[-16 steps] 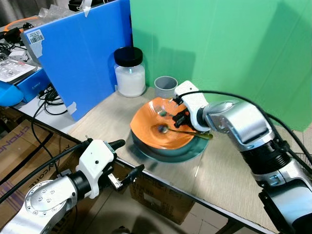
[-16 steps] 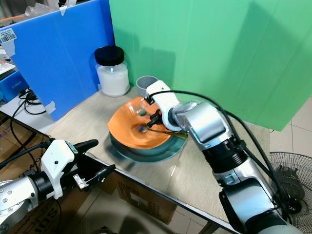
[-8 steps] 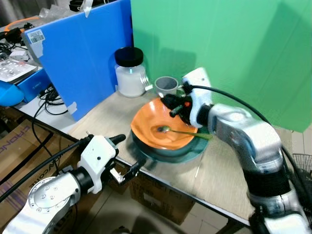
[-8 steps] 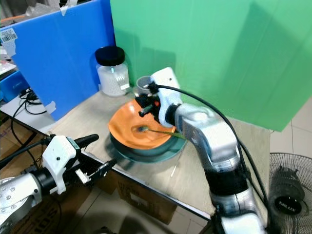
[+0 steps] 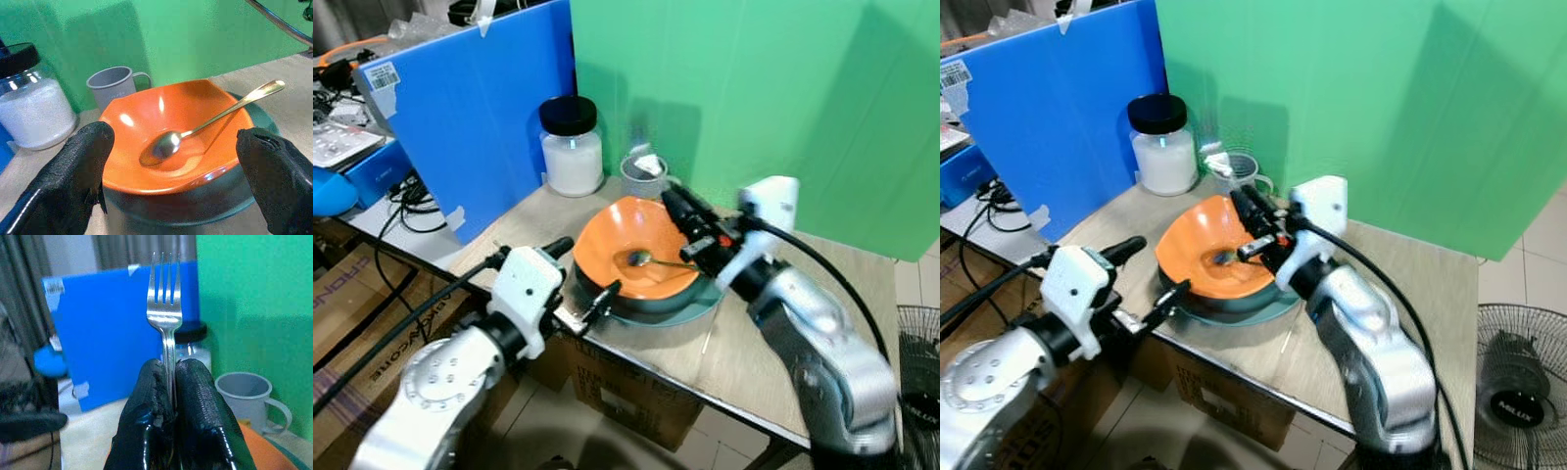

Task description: Setting the table

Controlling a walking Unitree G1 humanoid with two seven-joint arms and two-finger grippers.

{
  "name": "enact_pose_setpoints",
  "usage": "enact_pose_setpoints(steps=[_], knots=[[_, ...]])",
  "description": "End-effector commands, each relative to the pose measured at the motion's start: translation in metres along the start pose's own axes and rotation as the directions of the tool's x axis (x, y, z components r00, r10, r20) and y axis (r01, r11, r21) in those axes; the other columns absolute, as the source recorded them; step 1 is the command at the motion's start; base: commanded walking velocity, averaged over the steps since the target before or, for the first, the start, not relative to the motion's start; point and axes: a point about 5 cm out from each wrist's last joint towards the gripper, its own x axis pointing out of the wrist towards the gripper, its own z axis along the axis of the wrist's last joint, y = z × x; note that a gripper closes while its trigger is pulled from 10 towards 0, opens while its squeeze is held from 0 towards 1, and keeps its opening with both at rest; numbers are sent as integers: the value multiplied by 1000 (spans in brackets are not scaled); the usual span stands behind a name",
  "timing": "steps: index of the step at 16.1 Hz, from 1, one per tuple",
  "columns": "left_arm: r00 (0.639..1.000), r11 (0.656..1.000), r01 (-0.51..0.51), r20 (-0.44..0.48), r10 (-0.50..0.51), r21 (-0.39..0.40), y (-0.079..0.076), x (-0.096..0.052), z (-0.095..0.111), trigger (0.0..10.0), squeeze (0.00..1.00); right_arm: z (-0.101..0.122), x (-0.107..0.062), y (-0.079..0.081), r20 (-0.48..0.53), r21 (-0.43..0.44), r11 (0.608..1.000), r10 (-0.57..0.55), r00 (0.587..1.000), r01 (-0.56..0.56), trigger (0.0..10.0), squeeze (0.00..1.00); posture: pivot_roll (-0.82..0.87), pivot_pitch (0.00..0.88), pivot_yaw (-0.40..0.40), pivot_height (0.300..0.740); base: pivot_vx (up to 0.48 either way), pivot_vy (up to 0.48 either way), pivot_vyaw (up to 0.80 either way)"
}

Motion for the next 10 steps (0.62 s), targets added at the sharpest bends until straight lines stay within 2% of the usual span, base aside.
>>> enact_pose_setpoints(steps=[1,2,3,4,6,7,10], knots=[[1000,1000,-4,11,3,15,-1,4,3,10000,0,6,-2,0,51,-17,999,-28,998,29,0,0,106,0,35,740,0,0,0],[1000,1000,-10,20,9,14,-1,5,4,10000,0,6,-4,-4,60,-22,997,-76,995,78,10000,0,108,0,34,740,0,0,0],[999,1000,-24,35,24,15,0,7,7,10000,0,9,-8,-9,68,-45,990,-130,989,134,10000,0,110,0,33,740,0,0,0],[998,999,-45,47,45,10,2,9,9,10000,0,15,-14,-11,105,-75,984,-151,983,159,10000,0,108,0,35,740,0,0,0],[995,997,-80,63,79,4,3,12,12,10000,0,17,-21,-11,106,-122,973,-182,978,194,10000,0,106,0,36,740,0,0,0],[989,992,-126,78,125,5,4,12,12,10000,0,19,-32,-13,125,-133,958,-237,964,253,10000,0,105,0,33,740,0,0,-800],[977,981,-192,88,192,-10,7,15,14,10000,0,20,-46,-22,132,-137,922,-344,930,361,10000,0,103,0,29,740,0,0,-800]])
